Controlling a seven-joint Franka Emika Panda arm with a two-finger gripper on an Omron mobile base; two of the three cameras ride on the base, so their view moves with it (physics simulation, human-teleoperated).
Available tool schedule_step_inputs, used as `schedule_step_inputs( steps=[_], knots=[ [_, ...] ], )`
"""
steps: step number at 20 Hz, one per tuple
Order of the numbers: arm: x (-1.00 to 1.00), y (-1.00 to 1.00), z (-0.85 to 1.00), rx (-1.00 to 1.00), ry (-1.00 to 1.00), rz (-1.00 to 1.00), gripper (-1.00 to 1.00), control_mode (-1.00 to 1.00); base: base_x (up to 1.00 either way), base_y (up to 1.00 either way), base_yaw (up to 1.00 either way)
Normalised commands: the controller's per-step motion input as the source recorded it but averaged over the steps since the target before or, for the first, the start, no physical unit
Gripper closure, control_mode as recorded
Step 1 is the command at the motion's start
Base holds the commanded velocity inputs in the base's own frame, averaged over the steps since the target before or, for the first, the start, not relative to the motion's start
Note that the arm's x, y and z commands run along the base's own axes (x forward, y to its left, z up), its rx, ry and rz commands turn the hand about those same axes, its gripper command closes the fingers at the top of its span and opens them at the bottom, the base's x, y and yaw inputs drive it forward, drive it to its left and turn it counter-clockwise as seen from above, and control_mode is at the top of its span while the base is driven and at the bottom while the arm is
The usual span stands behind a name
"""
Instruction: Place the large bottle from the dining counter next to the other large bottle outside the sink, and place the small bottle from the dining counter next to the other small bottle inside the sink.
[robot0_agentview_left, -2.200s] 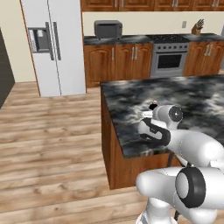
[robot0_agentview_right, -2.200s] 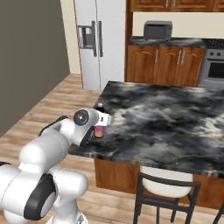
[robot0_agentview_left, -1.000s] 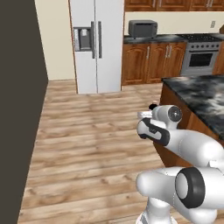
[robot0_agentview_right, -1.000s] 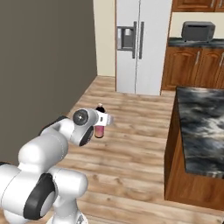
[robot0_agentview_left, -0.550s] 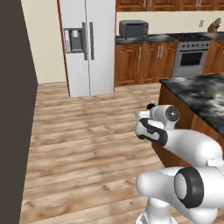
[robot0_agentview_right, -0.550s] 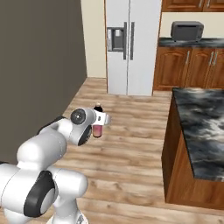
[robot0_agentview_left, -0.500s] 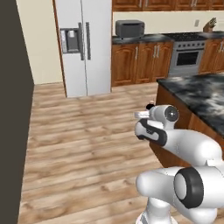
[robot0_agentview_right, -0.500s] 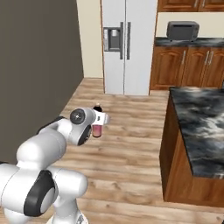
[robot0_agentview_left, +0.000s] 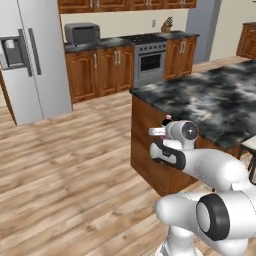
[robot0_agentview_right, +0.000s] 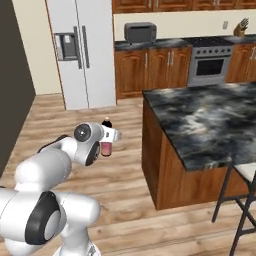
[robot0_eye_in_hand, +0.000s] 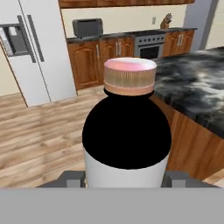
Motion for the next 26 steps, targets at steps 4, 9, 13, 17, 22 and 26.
schedule_step_inputs(
  steps=[4, 9, 13, 17, 22, 26],
  knots=[
    [0.00, 0.00, 0.00, 0.00, 0.00, 0.00, 1.00, 1.00, -0.03, -0.02, -0.57],
    [0.00, 0.00, 0.00, 0.00, 0.00, 0.00, 1.00, 1.00, 0.00, -0.19, -0.50],
    [0.00, 0.00, 0.00, 0.00, 0.00, 0.00, 1.00, 1.00, 0.11, -0.31, -0.38],
    [0.00, 0.00, 0.00, 0.00, 0.00, 0.00, 1.00, 1.00, 0.43, -0.49, -0.31],
    [0.00, 0.00, 0.00, 0.00, 0.00, 0.00, 1.00, 1.00, 0.54, -0.45, -0.24],
    [0.00, 0.00, 0.00, 0.00, 0.00, 0.00, 1.00, 1.00, 0.55, -0.15, -0.30]
  ],
)
